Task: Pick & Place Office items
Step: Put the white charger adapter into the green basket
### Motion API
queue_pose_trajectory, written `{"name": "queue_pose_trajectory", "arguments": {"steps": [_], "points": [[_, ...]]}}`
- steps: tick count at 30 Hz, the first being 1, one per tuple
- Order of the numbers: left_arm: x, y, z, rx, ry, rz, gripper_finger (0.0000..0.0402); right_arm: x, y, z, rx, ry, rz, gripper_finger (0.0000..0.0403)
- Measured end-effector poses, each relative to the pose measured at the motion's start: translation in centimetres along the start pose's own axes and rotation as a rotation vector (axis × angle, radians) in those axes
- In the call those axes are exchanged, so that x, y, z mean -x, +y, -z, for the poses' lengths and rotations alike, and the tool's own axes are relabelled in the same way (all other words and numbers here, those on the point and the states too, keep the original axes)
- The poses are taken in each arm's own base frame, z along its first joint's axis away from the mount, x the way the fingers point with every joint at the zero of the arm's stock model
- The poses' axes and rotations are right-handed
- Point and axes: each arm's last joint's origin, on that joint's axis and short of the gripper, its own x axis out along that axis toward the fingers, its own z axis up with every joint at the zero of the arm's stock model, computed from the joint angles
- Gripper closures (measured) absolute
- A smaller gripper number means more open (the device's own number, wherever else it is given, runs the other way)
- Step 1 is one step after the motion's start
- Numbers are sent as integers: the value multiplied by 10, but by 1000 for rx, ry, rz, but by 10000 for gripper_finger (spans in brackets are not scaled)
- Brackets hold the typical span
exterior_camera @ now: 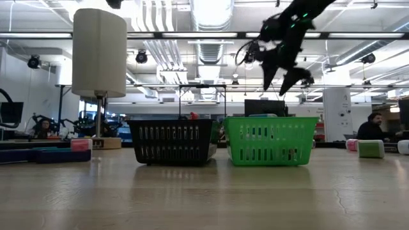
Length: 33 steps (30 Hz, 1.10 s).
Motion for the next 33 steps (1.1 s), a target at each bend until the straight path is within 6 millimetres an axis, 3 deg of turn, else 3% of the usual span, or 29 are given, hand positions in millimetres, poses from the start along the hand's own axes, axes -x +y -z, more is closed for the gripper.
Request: {"name": "queue_pose_trajectory", "arguments": {"steps": [6,10,26,33], "points": [[-1,1,-7,-2,5,-30,117,-34,13,-36,-93,94,19,101],[-2,2,-9,-27,50,-80,117,-49,17,-47,-168,150,54,101],[0,4,-14,-30,72,-102,117,-94,-8,-40,-267,240,298,101],[0,4,-13,-34,77,-102,117,-111,-17,-31,-279,291,308,101]]}}
